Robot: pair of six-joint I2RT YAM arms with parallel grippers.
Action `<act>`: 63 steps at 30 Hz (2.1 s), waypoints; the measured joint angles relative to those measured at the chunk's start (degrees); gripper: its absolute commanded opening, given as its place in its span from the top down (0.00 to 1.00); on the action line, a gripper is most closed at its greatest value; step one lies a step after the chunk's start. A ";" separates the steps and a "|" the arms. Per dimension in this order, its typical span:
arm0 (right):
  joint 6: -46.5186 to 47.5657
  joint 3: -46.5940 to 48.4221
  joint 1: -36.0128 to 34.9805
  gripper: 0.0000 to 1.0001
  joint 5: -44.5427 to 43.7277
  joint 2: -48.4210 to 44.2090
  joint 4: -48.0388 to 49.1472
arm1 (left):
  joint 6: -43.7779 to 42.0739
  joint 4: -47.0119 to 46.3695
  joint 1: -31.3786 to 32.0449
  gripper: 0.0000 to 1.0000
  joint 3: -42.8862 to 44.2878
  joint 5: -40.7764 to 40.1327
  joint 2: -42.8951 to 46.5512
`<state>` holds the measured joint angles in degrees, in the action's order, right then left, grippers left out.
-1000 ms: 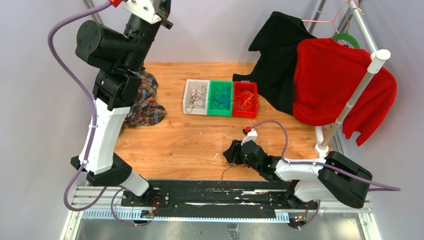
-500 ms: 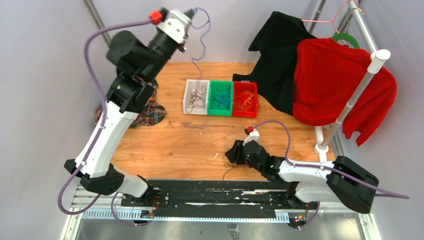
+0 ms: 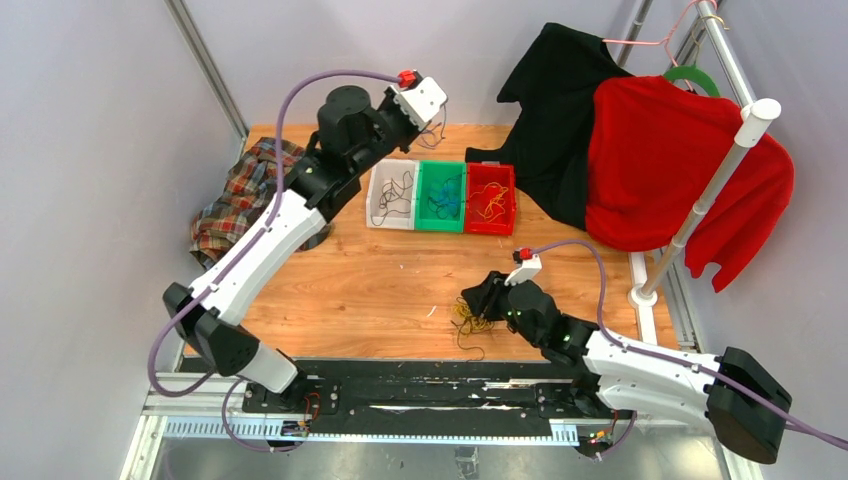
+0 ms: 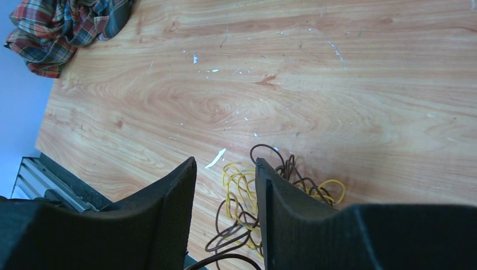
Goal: Untangle the cables
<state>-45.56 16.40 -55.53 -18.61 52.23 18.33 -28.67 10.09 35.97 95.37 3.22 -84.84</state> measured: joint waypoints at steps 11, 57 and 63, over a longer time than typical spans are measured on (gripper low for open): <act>-0.04 -1.27 0.26 0.60 -0.96 -0.07 -1.62 | -1.40 -1.07 -0.20 1.00 1.77 -0.48 -10.27; -0.07 -4.31 1.51 0.67 -1.11 -5.07 -3.23 | -4.66 -3.04 -2.32 1.00 2.97 2.29 -13.31; -0.07 -4.48 1.55 0.67 -1.25 -5.46 -3.23 | -4.24 -1.44 -2.29 1.00 2.99 3.41 -14.08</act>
<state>-45.63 11.92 -53.98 -19.86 46.76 15.09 -32.91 8.64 33.67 98.37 6.63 -98.91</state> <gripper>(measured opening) 0.328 0.029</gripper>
